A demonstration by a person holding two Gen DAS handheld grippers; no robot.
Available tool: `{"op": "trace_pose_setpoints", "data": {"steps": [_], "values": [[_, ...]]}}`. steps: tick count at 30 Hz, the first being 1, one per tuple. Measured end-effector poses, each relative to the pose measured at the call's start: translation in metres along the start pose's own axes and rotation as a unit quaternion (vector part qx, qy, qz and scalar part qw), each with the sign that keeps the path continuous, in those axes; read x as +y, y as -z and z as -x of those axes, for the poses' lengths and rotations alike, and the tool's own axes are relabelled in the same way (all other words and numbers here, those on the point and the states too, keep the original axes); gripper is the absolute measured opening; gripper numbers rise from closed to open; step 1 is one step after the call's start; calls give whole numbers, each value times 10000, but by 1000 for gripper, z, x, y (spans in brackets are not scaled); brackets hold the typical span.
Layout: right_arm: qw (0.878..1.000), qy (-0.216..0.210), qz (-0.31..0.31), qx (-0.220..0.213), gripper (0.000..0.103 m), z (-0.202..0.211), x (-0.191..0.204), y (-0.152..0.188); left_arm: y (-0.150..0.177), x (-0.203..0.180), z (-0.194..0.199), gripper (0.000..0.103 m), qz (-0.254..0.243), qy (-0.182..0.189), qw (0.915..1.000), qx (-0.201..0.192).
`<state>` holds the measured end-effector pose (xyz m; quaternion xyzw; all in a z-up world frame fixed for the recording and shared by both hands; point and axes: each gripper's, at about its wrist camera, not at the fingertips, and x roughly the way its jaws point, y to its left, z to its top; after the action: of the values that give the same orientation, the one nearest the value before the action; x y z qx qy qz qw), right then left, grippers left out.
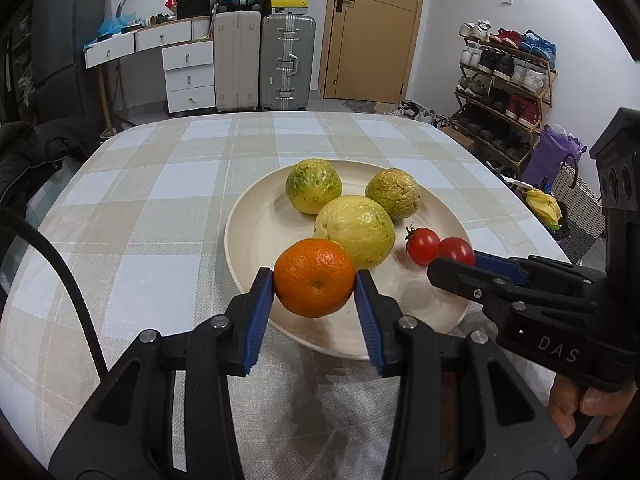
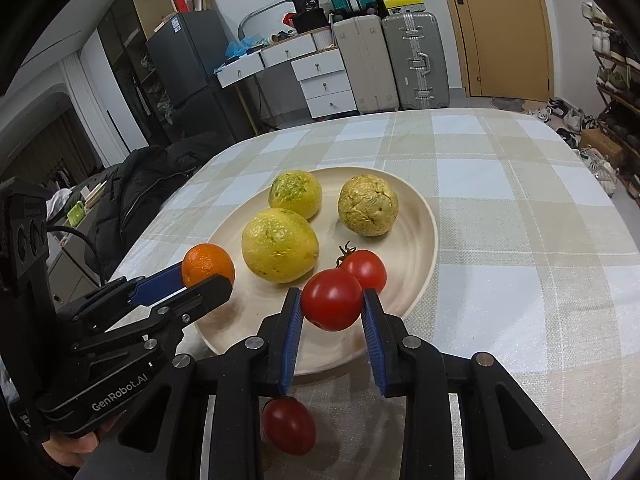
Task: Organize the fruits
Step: 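Lower both fruits onto the plate and open both grippers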
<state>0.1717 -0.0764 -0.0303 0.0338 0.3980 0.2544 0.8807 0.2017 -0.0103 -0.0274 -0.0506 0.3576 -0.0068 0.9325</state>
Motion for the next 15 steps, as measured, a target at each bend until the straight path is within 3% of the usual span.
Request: {"op": "trace_pose_setpoints", "data": {"steps": [8, 11, 15], "values": [[9999, 1, 97, 69, 32, -1, 3, 0, 1, 0, 1, 39, -9, 6, 10000, -29], [9998, 89, 142, -67, 48, 4, 4, 0, 2, 0, 1, 39, -23, 11, 10000, 19], [9994, 286, 117, -132, 54, 11, 2, -2, 3, 2, 2, 40, -34, -68, 9999, 75]]}}
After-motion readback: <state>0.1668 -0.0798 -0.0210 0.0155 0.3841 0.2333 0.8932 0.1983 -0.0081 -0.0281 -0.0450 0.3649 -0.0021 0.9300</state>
